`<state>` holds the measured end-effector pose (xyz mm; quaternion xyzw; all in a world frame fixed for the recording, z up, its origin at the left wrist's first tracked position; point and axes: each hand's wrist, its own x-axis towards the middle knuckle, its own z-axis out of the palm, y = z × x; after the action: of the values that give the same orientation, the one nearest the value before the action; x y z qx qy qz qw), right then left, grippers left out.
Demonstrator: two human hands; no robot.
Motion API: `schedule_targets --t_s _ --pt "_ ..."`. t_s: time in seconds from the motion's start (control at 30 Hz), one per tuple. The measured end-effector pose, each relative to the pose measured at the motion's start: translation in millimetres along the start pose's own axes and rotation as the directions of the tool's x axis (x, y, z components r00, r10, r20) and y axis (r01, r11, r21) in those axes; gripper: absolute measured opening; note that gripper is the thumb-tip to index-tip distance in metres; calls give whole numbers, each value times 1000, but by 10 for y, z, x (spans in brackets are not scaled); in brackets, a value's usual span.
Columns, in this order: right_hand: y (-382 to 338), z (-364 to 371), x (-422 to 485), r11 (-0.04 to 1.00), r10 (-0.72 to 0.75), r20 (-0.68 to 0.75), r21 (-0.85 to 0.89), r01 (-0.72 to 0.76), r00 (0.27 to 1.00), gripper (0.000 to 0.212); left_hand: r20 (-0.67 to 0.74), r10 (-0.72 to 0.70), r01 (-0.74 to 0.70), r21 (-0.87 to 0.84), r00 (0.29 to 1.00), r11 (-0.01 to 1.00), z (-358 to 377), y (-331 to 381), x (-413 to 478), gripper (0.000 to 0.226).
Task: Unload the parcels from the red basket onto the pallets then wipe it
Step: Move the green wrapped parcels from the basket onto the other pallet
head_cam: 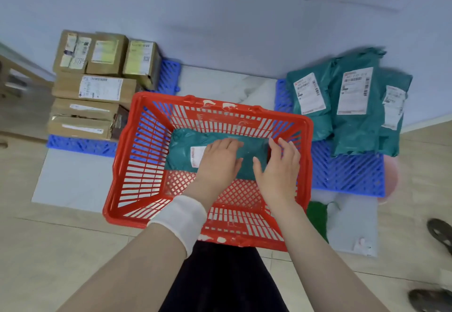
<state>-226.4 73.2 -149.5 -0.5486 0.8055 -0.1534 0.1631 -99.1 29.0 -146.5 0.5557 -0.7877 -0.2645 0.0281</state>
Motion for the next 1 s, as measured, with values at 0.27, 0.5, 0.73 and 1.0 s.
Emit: schedule_targets --t_s 0.27,0.5,0.73,1.0 --pt "-71 387 -156 968 243 334 -20 -251 911 68 205 -305 324 -64 930 944 76 -653 -235 52" --pt "30 673 58 886 392 509 14 -463 766 85 321 -526 604 -238 788 760 103 -1263 -124 62" --pt "452 1448 418 827 525 443 -62 -559 727 115 346 -645 731 -302 682 611 751 -1709 390 90" --pt "548 1805 530 759 576 352 106 -643 738 103 309 -763 794 -452 567 407 1142 -1897 643 121"
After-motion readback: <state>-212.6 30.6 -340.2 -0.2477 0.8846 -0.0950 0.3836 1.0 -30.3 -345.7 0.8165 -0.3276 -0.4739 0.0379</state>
